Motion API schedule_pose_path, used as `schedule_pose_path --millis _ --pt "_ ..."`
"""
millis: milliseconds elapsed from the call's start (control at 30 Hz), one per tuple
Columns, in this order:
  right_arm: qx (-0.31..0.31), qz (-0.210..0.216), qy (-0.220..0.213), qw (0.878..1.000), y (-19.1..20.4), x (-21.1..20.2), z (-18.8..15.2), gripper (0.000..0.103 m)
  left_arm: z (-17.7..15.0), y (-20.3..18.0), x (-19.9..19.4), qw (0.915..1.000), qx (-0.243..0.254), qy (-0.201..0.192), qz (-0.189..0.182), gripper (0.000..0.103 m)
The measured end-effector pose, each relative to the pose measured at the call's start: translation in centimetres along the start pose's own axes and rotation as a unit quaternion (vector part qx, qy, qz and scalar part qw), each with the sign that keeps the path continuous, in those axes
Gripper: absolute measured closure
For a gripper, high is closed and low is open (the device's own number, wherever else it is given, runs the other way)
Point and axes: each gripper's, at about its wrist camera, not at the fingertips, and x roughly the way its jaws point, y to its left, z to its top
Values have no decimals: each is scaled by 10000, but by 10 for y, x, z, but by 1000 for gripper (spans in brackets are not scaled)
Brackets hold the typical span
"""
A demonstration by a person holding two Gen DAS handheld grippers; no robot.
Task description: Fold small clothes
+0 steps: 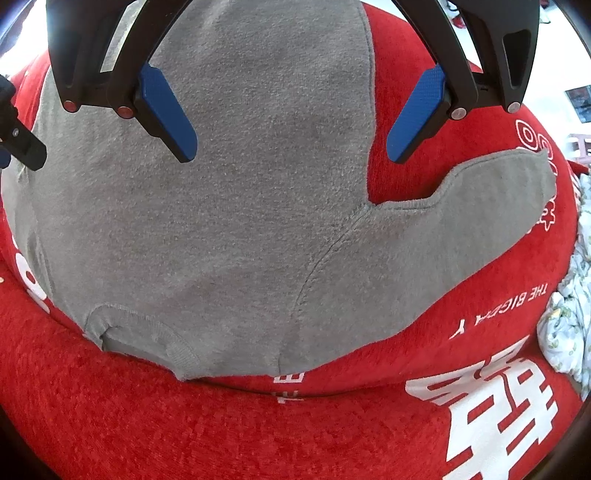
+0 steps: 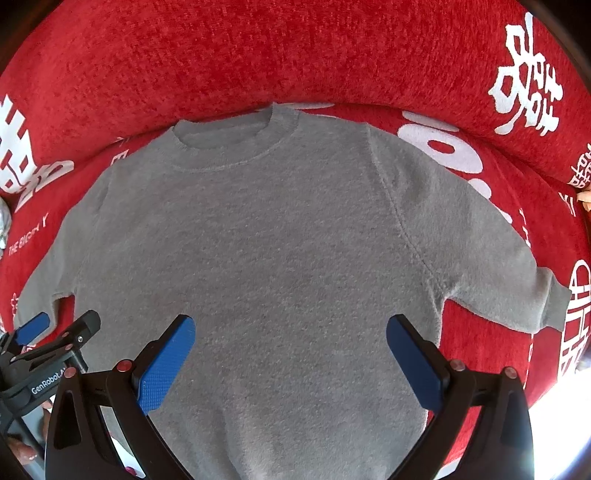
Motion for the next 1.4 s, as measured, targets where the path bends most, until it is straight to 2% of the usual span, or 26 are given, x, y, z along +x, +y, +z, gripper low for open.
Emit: schedule_pose_path --millis 167,233,367,467,567,600,667,700,767,800,833,933,1033,1100,1133,1167,1200,1267,1367,1400 --pt "-66 25 -42 10000 12 -2 -2 0 -3 15 3 9995 -134 -35 -267 0" --pt "-127 15 -52 9999 19 -2 -2 0 -6 37 3 9963 -442 -105 -730 0" --pt "-293 204 13 9994 37 -3 -6 0 -15 87 6 9860 -1082 -316 -1229 0" --pt "-431 292 87 9986 52 0 -13 0 -28 139 20 9704 -1759 -456 -1592 0" --pt "-548 263 139 9981 67 7 -20 0 -45 186 51 9392 -2671 -338 -2131 0" --pt "-599 261 166 9977 72 9 -23 0 -48 192 58 9307 -2850 -293 -2276 0" --pt "-686 221 192 9972 82 14 -27 0 -49 203 74 9076 -3219 -247 -2682 0" --pt "-738 239 204 9968 87 15 -30 0 -47 208 79 8968 -3419 -357 -2786 0" --pt "-806 234 176 9963 95 15 -34 0 -40 213 80 8905 -3499 -474 -2869 0" --pt "-824 239 166 9962 99 15 -35 0 -35 220 80 8832 -3641 -577 -2899 0" --pt "-838 248 158 9961 101 14 -37 0 -32 228 78 8795 -3745 -713 -2850 0" --pt "-890 265 133 9956 110 10 -40 0 -31 264 67 8761 -3956 -1082 -2534 0" --pt "-939 299 126 9951 115 10 -42 0 -40 300 55 8797 -4049 -1342 -2100 4" --pt "-957 302 147 9948 119 15 -43 0 -47 320 52 8807 -4078 -1382 -1971 23" --pt "-957 307 165 9948 120 18 -44 0 -50 329 53 8807 -4082 -1363 -1979 29" --pt "-953 309 187 9948 122 20 -45 0 -52 334 54 8828 -4091 -1291 -1915 47" --pt "-951 325 208 9947 123 22 -46 0 -53 333 57 8869 -4071 -1239 -1796 73" --pt "-964 362 212 9945 126 22 -48 0 -56 329 60 8970 -3960 -1188 -1565 97" --pt "-977 424 157 9942 127 20 -51 0 -58 332 51 9046 -3746 -1302 -1560 98" --pt "-964 440 139 9943 126 19 -51 0 -57 326 43 9118 -3557 -1416 -1482 98"
